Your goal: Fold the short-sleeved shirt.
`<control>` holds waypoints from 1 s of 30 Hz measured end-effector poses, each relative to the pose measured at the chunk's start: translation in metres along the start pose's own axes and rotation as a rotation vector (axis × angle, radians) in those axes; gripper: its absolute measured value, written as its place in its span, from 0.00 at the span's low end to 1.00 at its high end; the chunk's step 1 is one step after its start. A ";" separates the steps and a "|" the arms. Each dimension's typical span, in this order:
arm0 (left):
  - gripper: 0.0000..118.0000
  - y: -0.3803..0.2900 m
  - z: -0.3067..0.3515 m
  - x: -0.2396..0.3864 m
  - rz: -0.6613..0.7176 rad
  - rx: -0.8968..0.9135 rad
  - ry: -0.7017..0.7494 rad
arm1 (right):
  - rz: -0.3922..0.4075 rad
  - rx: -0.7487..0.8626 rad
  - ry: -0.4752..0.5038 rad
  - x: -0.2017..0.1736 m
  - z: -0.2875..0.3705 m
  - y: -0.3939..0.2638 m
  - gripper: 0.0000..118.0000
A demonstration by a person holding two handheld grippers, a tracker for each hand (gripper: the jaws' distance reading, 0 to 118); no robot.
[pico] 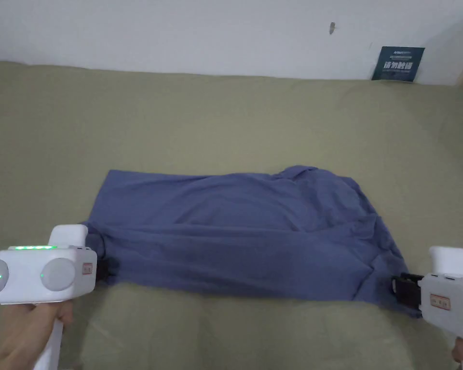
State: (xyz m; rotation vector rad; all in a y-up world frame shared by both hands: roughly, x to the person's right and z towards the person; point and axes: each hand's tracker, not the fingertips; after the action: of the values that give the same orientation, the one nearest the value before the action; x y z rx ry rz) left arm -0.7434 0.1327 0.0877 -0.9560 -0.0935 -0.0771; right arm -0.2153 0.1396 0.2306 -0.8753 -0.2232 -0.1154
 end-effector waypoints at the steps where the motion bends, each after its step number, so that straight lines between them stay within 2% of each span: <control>1: 0.04 -0.001 0.001 0.001 -0.009 0.016 -0.031 | -0.001 -0.001 -0.009 -0.004 -0.003 0.000 0.98; 2: 0.04 0.000 0.000 0.003 -0.012 -0.005 -0.007 | 0.001 -0.019 -0.005 -0.005 -0.010 0.002 0.93; 4: 0.04 0.005 -0.010 -0.001 -0.015 -0.025 -0.007 | 0.023 -0.019 0.011 -0.005 -0.026 -0.001 0.92; 6: 0.04 0.008 -0.012 -0.004 -0.008 -0.030 -0.009 | 0.045 -0.067 -0.021 -0.009 -0.029 0.000 0.91; 7: 0.04 0.009 -0.013 -0.005 -0.005 -0.032 -0.010 | 0.053 -0.079 -0.016 -0.008 -0.035 -0.001 0.85; 9: 0.04 0.007 -0.007 -0.001 -0.007 -0.015 0.002 | 0.084 -0.085 -0.023 -0.007 -0.039 0.003 0.24; 10: 0.04 0.007 -0.006 -0.001 -0.008 -0.015 0.001 | 0.081 -0.072 0.031 -0.004 -0.037 0.004 0.16; 11: 0.04 0.006 -0.004 0.000 -0.011 -0.013 0.002 | 0.063 -0.064 0.075 -0.004 -0.034 0.005 0.13; 12: 0.04 0.008 -0.001 -0.001 -0.014 -0.011 0.013 | 0.066 -0.076 0.034 -0.005 -0.030 0.006 0.11; 21: 0.04 -0.003 0.041 -0.004 -0.032 0.010 0.022 | 0.096 -0.028 0.050 -0.008 0.018 -0.004 0.08; 30: 0.04 -0.068 0.085 -0.037 -0.022 -0.021 0.003 | 0.111 -0.035 0.083 -0.015 0.076 -0.069 0.08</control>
State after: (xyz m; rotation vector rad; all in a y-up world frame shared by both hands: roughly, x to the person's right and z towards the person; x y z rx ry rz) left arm -0.7912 0.1642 0.1878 -0.9764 -0.1008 -0.1000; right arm -0.2539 0.1546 0.3260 -0.9141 -0.0951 -0.0527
